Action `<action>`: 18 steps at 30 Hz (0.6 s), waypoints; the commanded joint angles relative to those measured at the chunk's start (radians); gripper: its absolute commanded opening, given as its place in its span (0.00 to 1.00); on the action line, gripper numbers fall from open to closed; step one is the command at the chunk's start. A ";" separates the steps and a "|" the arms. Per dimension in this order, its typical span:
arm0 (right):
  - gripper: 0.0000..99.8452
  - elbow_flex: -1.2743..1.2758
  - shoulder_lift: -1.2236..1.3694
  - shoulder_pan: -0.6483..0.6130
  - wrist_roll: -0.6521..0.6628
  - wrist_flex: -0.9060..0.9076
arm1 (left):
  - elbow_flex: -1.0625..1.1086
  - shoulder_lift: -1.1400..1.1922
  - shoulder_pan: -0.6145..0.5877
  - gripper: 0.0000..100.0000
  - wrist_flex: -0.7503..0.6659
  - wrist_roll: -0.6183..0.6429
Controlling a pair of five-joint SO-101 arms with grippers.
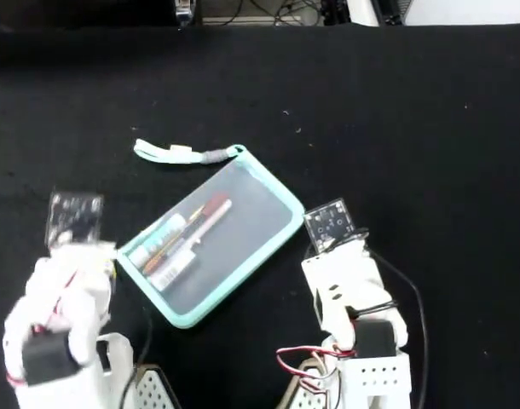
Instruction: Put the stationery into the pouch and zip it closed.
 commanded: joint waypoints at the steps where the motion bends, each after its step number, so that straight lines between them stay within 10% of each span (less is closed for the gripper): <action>1: 0.01 0.002 -0.061 -0.017 0.000 0.058 | 0.045 -0.133 -0.048 0.09 -0.003 -0.012; 18: 0.01 0.002 -0.061 -0.038 -0.115 0.250 | 0.476 -0.130 0.015 0.09 -0.215 0.193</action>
